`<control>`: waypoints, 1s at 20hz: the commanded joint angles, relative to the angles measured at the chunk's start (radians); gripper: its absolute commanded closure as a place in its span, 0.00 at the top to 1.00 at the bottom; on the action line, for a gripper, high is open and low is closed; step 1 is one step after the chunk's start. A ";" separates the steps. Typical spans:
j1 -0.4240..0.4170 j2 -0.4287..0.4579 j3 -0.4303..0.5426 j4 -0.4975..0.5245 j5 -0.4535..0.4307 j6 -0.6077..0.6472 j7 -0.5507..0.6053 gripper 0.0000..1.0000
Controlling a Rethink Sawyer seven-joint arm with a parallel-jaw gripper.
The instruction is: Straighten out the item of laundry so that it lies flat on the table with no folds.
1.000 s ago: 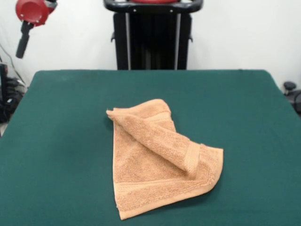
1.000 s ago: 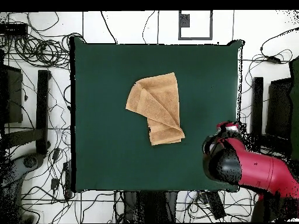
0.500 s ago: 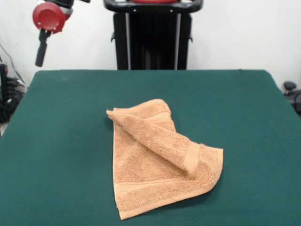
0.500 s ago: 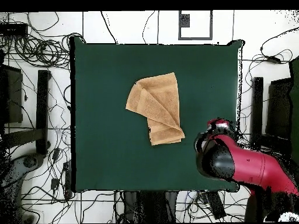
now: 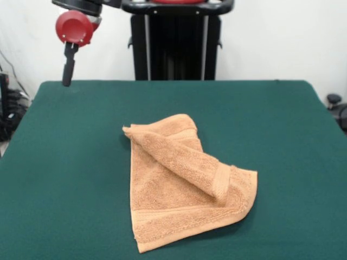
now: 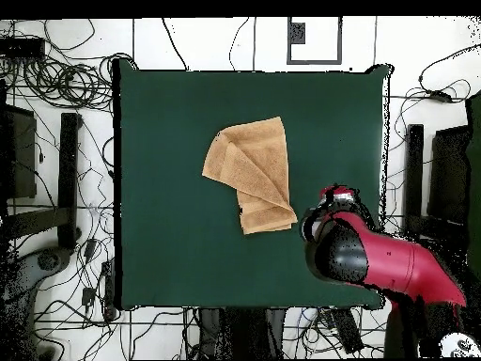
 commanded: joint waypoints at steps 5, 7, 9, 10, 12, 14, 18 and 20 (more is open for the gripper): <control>0.024 0.080 0.119 0.107 0.071 -0.041 0.031 1.00; 0.012 0.074 0.139 0.121 0.088 -0.049 0.036 1.00; 0.014 0.072 0.145 0.132 0.104 -0.056 0.046 1.00; 0.021 0.075 0.141 0.130 0.111 -0.058 0.053 1.00; 0.029 0.082 0.147 0.131 0.134 -0.066 0.069 1.00; 0.058 0.100 0.123 0.116 0.141 -0.079 0.085 1.00; 0.138 0.134 0.055 0.075 0.168 -0.094 0.125 1.00; 0.175 0.134 0.021 0.057 0.184 -0.089 0.135 1.00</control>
